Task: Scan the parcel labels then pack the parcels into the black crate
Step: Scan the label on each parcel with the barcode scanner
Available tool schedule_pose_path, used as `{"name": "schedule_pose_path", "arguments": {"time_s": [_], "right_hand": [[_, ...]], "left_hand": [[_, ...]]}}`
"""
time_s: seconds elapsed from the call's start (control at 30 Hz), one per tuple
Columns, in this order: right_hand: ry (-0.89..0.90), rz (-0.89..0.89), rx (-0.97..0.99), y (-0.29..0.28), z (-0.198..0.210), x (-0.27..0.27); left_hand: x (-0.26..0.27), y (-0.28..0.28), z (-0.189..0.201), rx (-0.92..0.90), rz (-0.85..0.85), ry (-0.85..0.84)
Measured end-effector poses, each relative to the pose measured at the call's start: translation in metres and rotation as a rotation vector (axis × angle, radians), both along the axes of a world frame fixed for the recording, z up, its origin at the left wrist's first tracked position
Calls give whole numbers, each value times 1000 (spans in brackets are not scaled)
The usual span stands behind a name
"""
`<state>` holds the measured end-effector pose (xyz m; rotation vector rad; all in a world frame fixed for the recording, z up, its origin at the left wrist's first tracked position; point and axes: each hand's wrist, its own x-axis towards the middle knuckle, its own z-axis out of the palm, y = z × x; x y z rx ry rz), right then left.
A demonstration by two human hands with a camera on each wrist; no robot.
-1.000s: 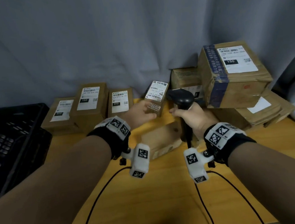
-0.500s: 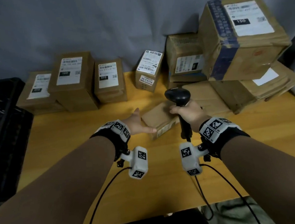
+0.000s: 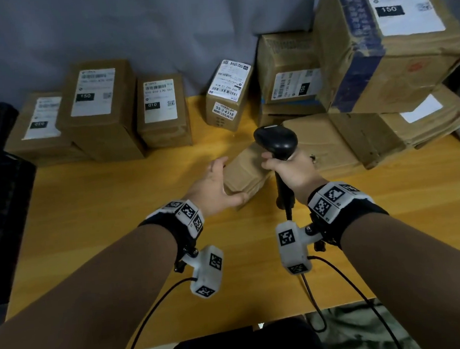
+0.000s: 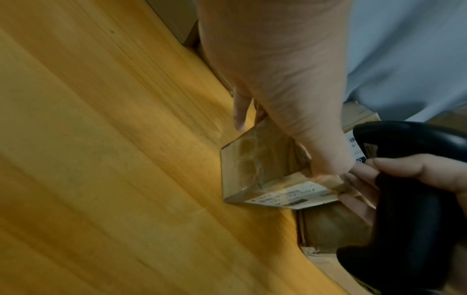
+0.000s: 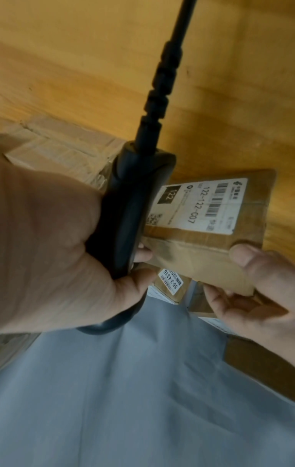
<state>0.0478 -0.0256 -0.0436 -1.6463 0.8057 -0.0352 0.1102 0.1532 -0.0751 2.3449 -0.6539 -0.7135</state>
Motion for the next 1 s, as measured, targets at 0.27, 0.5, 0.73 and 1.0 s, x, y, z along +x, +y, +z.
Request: {"name": "schedule_pose_path", "arguments": {"time_s": [0.27,0.5,0.73,1.0], "right_hand": [[-3,15,11,-4,-5,6],[0,28,37,-4,-3,6],[-52,9,-18,-16,14,9],[-41,37,259,-10,45,22]], "left_hand": [[11,11,-20,-74,162,137],[5,8,-30,-31,125,243],[19,8,-4,-263,352,262],[51,11,74,-432,345,96]]}}
